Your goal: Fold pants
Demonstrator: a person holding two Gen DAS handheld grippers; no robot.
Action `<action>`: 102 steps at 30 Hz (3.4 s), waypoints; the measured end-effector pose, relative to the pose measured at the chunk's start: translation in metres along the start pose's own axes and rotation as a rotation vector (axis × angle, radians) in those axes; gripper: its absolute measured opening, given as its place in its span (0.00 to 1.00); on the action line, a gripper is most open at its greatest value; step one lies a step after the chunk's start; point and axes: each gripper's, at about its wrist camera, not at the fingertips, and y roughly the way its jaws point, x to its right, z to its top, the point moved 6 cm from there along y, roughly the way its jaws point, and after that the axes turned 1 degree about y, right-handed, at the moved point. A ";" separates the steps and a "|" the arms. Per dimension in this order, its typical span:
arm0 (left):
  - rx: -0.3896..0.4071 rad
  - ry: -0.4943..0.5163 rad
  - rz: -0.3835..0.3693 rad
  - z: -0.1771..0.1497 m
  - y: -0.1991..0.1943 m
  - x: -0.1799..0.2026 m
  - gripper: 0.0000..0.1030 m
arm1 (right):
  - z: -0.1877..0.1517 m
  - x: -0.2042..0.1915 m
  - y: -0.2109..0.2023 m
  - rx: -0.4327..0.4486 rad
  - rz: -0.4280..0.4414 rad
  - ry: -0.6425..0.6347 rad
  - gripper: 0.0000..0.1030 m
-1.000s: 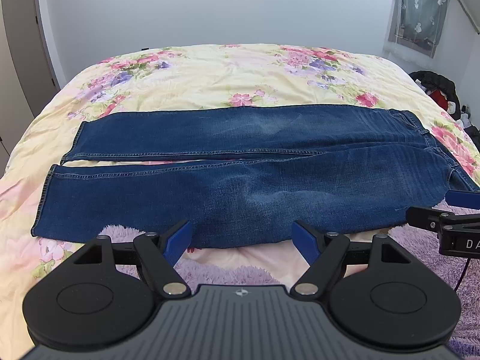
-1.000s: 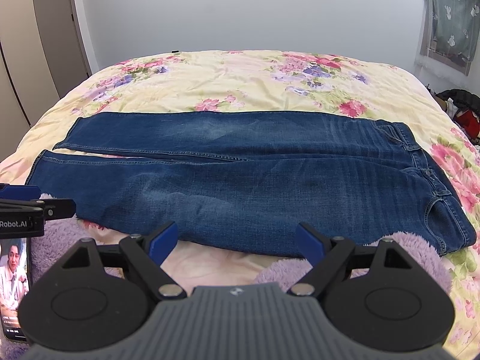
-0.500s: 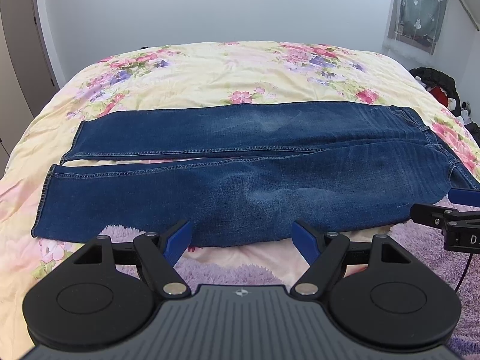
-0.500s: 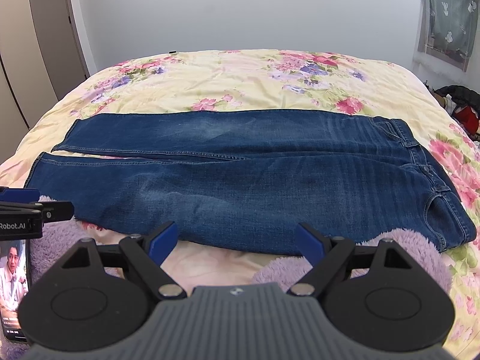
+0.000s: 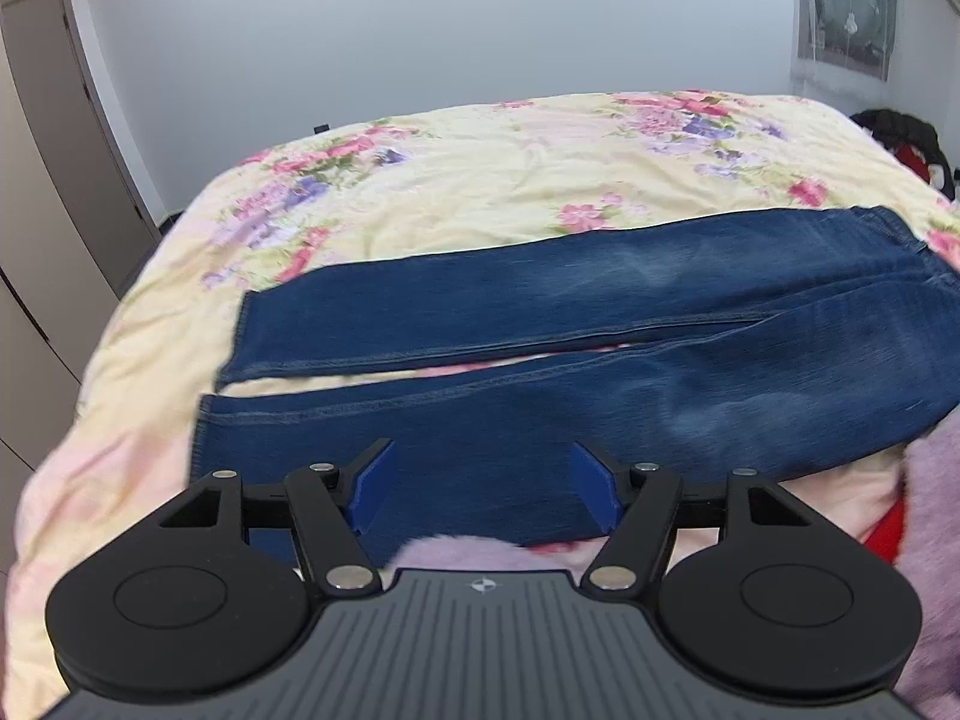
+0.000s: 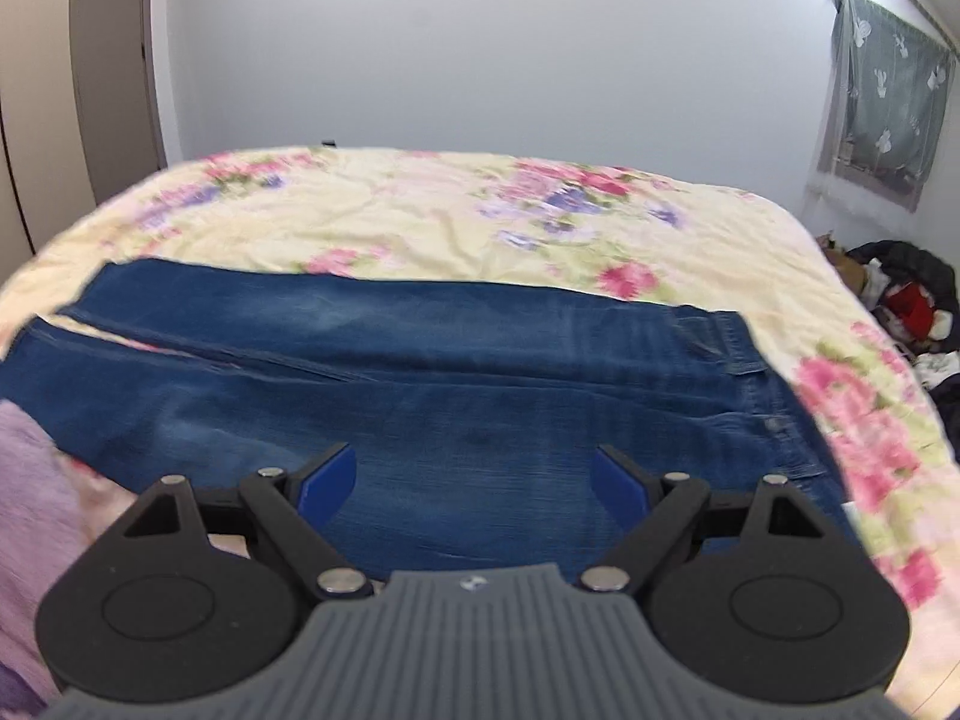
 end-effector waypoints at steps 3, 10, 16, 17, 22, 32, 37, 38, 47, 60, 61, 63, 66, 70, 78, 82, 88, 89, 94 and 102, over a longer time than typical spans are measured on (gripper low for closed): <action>-0.008 0.050 0.032 0.000 0.003 -0.022 0.73 | 0.006 0.037 0.000 -0.031 -0.030 -0.018 0.79; -0.100 0.215 0.049 -0.012 0.028 -0.060 0.62 | 0.021 0.131 0.013 -0.120 -0.168 -0.146 0.48; -0.227 0.430 0.061 -0.040 0.057 -0.086 0.62 | 0.023 0.196 0.013 -0.201 -0.203 -0.284 0.29; -0.250 0.458 0.058 -0.047 0.063 -0.089 0.62 | 0.020 0.203 0.012 -0.209 -0.200 -0.301 0.29; -0.380 0.603 0.090 -0.089 0.106 -0.098 0.62 | -0.011 0.222 0.023 -0.277 -0.197 -0.351 0.22; -0.390 0.686 0.201 -0.119 0.163 -0.096 0.58 | -0.067 0.215 0.071 -0.333 -0.189 -0.356 0.16; -0.359 0.618 0.189 -0.107 0.153 -0.088 0.09 | -0.084 0.203 0.068 -0.353 -0.157 -0.464 0.16; -0.351 0.603 0.188 -0.104 0.150 -0.089 0.08 | -0.087 0.198 0.067 -0.357 -0.152 -0.497 0.17; -0.256 0.367 0.283 -0.055 0.125 -0.102 0.05 | -0.138 0.159 0.079 -0.391 -0.111 -0.834 0.30; -0.151 0.126 0.324 -0.009 0.094 -0.115 0.04 | -0.151 0.148 0.090 -0.239 -0.207 -0.916 0.04; -0.144 0.123 0.333 -0.009 0.093 -0.114 0.04 | -0.146 0.150 0.087 -0.231 -0.208 -0.905 0.03; -0.123 0.133 0.358 -0.004 0.092 -0.114 0.03 | -0.134 0.152 0.082 -0.210 -0.216 -0.888 0.02; -0.089 0.116 0.386 0.006 0.089 -0.115 0.03 | -0.109 0.155 0.076 -0.157 -0.235 -0.855 0.01; -0.076 0.076 0.408 0.022 0.088 -0.125 0.03 | -0.063 0.162 0.069 -0.076 -0.290 -0.812 0.01; -0.117 0.001 0.428 0.063 0.115 -0.148 0.03 | 0.038 0.176 0.097 -0.002 -0.378 -0.691 0.01; -0.153 0.040 0.452 0.089 0.152 -0.151 0.03 | 0.079 0.177 0.142 -0.017 -0.409 -0.658 0.01; -0.214 0.130 0.487 0.129 0.228 -0.147 0.03 | 0.111 0.179 0.230 -0.085 -0.435 -0.649 0.01; -0.226 0.139 0.491 0.133 0.243 -0.146 0.03 | 0.114 0.180 0.246 -0.097 -0.437 -0.644 0.01; -0.297 0.197 0.501 0.135 0.316 -0.137 0.04 | 0.112 0.185 0.325 -0.176 -0.424 -0.628 0.01; -0.344 0.238 0.469 0.117 0.366 -0.134 0.03 | 0.085 0.186 0.380 -0.257 -0.402 -0.674 0.02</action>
